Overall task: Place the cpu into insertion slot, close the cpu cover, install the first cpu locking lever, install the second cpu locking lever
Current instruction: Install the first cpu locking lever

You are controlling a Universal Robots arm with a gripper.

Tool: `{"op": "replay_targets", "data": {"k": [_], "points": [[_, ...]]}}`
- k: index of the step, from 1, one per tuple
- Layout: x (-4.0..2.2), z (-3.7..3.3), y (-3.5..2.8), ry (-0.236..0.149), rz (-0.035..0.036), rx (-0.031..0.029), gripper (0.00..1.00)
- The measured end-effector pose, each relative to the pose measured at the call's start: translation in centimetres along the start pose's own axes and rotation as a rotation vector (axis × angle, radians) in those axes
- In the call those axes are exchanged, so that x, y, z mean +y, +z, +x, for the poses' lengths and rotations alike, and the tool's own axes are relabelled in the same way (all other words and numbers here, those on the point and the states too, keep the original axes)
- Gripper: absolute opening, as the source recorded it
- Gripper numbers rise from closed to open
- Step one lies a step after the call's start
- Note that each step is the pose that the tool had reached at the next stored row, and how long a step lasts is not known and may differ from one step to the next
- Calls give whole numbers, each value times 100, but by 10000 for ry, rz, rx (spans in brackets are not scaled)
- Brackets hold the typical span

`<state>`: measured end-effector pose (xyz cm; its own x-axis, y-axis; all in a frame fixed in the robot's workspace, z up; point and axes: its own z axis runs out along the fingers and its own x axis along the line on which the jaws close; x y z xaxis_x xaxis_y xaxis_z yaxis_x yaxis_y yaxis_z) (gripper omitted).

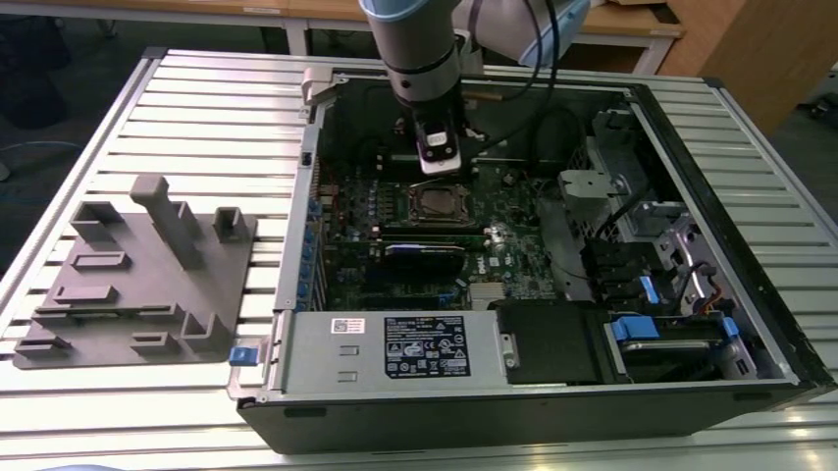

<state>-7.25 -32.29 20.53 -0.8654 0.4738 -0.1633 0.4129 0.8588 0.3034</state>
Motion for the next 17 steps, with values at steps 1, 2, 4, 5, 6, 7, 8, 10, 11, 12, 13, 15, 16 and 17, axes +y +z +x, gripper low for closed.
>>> {"op": "replay_targets", "data": {"k": [1, 2, 4, 5, 6, 7, 8, 10, 11, 12, 13, 15, 16, 17], "points": [[-13, 2, -1, 2, -34, -14, 11], [-19, 4, -1, 1, -53, -22, 11], [-23, 3, -2, 7, -96, -13, 11], [-26, 3, -3, 33, -181, 15, 11], [-30, 3, -4, 51, -247, 36, 11], [-33, 3, -5, 57, -268, 41, 11], [-36, 2, -5, 58, -270, 42, 11], [-46, 1, -5, 57, -272, 43, 11], [-54, 2, -6, 57, -270, 42, 11], [-61, 5, -4, 57, -272, 40, 11], [-66, 8, -1, 57, -275, 38, 11], [-71, 15, 3, 56, -281, 32, 11], [-73, 16, 4, 55, -289, 28, 11], [-73, 17, 4, 55, -294, 29, 11]]}}
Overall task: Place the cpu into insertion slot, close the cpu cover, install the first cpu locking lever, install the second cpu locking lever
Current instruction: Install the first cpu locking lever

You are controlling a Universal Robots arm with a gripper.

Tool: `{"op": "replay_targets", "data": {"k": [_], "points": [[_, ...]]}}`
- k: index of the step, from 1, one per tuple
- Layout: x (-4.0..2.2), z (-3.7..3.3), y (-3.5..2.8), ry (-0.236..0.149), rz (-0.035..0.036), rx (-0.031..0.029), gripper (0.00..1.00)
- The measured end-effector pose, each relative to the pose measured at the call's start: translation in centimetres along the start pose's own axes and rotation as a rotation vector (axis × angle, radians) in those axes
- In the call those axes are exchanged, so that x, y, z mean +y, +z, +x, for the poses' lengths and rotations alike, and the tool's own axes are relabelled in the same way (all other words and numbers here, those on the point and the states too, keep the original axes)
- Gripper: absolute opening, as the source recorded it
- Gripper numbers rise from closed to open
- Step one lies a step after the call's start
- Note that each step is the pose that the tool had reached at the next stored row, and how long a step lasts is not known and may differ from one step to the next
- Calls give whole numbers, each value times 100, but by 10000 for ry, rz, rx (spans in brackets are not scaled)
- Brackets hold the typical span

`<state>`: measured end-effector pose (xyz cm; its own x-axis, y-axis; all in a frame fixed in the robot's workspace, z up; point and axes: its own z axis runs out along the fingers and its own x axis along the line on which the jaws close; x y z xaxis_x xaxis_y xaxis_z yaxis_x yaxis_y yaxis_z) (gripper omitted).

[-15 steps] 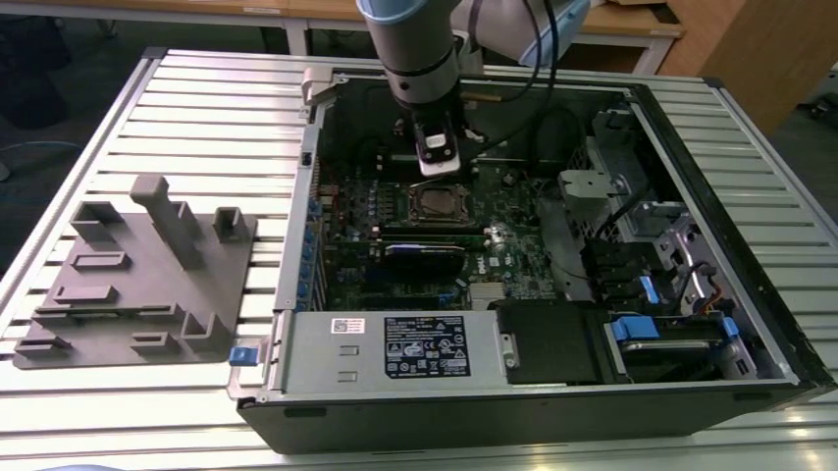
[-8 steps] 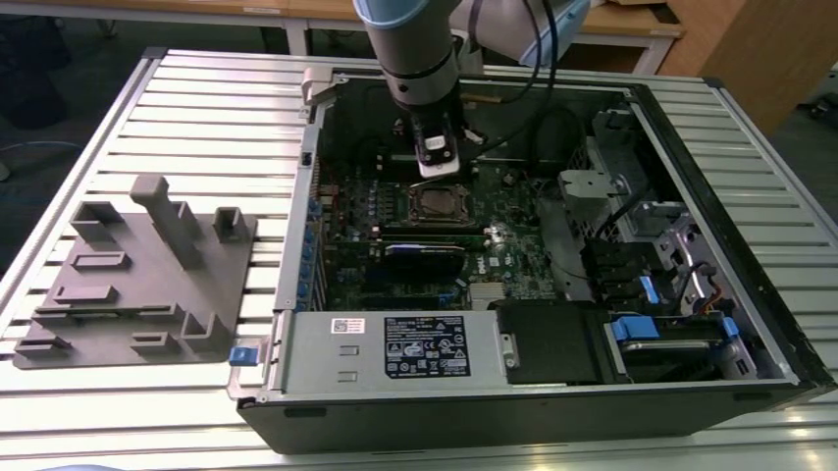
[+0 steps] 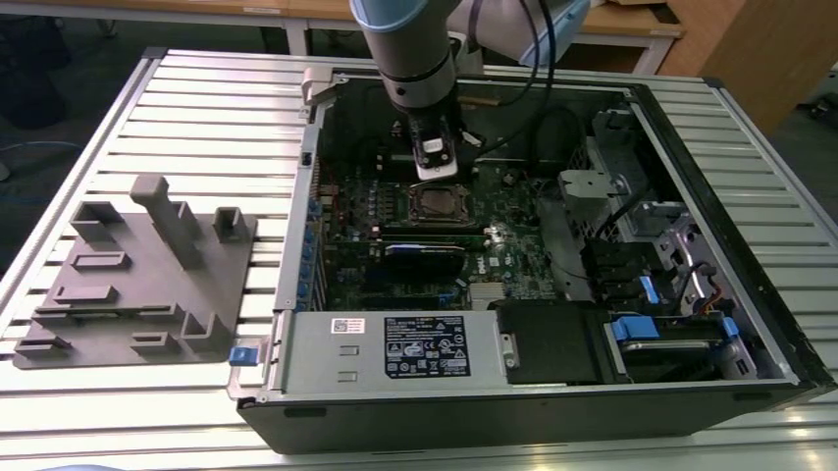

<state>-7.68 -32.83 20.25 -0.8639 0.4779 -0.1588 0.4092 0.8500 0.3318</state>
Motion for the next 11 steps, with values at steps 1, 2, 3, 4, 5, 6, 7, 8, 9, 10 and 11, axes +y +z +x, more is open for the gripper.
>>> {"op": "replay_targets", "data": {"k": [1, 2, 3, 4, 5, 6, 7, 8, 9, 10, 11], "points": [[-1, 1, 0, 3, -10, 4, 11], [-2, 2, 0, 9, -28, 10, 11], [-3, 5, 0, 14, -44, 13, 11], [-4, 8, 0, 19, -57, 16, 11], [-6, 11, 0, 20, -66, 16, 11], [-6, 12, 0, 20, -67, 16, 11], [-6, 12, 0, 18, -67, 17, 11], [-6, 12, 0, 18, -67, 17, 11], [-7, 12, -1, 18, -66, 17, 11], [-7, 13, 0, 19, -68, 16, 11], [-7, 13, 0, 19, -67, 17, 11]]}}
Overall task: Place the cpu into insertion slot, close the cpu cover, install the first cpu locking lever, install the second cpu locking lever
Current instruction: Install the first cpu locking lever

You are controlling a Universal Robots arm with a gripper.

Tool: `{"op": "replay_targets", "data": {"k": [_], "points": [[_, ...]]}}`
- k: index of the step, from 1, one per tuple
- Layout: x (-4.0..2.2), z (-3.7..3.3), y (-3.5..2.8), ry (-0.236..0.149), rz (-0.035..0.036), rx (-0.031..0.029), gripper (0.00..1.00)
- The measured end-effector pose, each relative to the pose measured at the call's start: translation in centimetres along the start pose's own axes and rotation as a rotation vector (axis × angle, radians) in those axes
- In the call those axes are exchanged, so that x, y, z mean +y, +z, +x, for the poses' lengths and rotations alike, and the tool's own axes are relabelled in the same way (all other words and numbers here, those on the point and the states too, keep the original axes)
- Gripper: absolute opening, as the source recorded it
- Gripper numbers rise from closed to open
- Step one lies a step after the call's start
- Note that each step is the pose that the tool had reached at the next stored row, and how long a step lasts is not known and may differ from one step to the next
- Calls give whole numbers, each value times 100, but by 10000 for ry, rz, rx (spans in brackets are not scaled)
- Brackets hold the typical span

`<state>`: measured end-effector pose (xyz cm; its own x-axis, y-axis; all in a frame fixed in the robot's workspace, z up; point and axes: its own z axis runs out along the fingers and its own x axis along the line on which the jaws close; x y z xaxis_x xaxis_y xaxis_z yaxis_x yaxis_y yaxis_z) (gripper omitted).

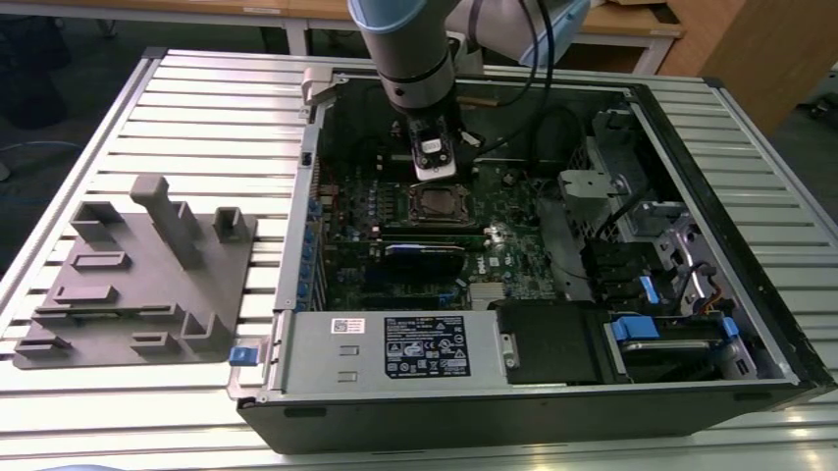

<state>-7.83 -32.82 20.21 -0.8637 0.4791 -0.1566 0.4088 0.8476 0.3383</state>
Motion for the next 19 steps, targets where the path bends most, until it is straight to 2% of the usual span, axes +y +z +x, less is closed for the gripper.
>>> {"op": "replay_targets", "data": {"k": [7, 9, 19], "points": [[-10, 3, 20, -1, -3, -8, 11], [-46, -16, 15, -2, -4, -8, 11], [-38, -12, 17, 18, 0, -15, 11]]}}
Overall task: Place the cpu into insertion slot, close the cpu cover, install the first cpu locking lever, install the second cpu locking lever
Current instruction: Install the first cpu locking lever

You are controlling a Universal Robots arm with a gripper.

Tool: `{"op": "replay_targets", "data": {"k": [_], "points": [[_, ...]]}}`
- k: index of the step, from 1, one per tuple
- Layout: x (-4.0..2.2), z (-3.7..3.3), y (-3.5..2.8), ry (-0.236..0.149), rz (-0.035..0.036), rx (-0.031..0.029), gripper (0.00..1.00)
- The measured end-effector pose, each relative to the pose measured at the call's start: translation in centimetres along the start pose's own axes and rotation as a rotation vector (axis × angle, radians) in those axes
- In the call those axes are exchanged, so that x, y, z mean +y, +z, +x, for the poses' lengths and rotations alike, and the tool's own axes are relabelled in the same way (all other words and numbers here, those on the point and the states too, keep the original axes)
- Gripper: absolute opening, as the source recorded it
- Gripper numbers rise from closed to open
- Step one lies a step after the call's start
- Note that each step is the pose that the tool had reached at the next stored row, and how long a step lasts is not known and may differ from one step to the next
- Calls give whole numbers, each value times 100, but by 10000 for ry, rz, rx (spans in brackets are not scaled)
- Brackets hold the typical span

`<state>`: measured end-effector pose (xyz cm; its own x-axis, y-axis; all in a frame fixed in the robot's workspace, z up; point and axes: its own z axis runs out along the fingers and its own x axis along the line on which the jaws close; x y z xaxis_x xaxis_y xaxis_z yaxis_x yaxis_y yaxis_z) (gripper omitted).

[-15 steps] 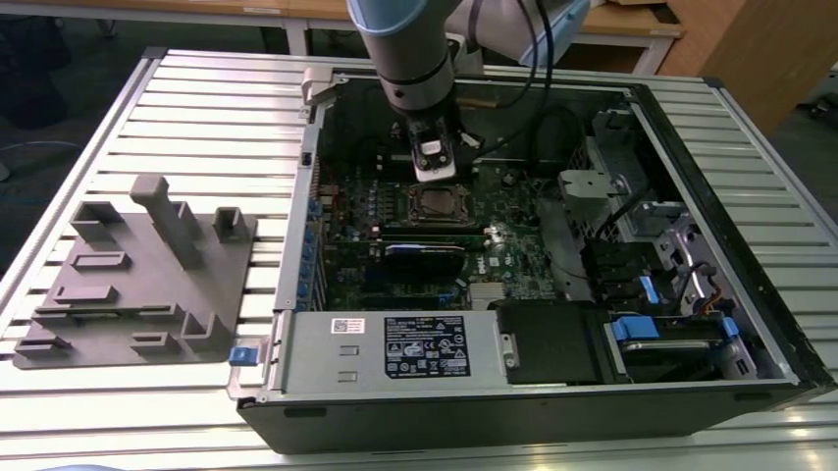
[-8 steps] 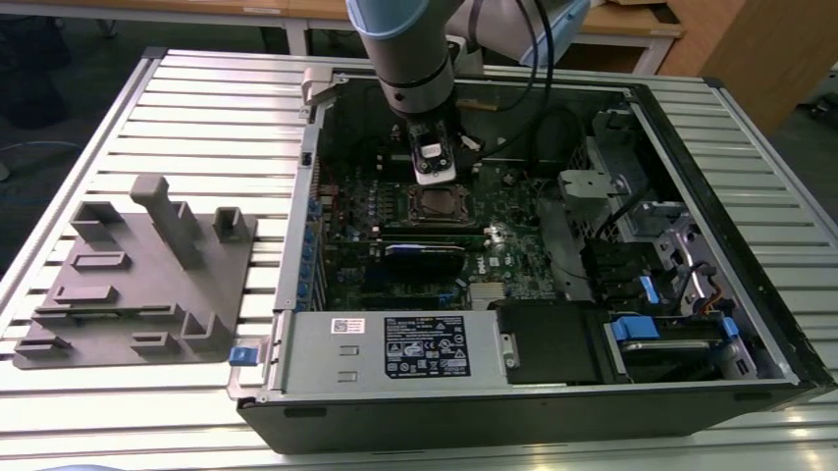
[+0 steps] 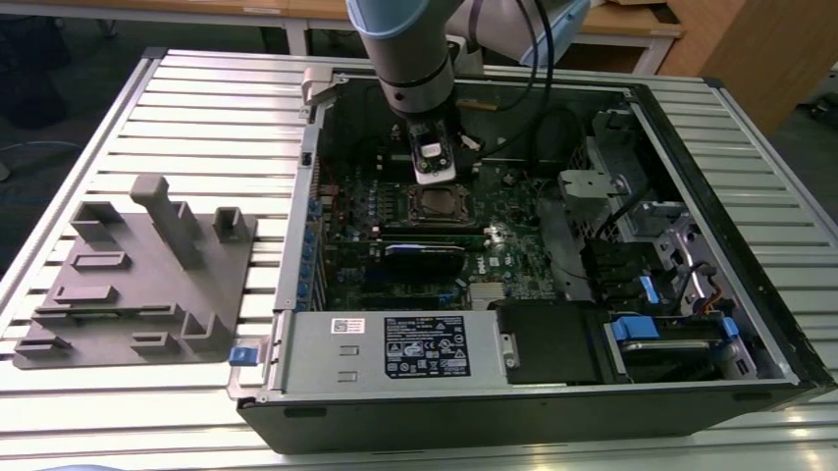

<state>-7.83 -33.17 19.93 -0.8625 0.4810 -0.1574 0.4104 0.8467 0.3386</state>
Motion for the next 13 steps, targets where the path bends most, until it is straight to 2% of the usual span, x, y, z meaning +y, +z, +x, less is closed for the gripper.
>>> {"op": "replay_targets", "data": {"k": [13], "points": [[11, 6, 3, 19, 3, -7, 11]]}}
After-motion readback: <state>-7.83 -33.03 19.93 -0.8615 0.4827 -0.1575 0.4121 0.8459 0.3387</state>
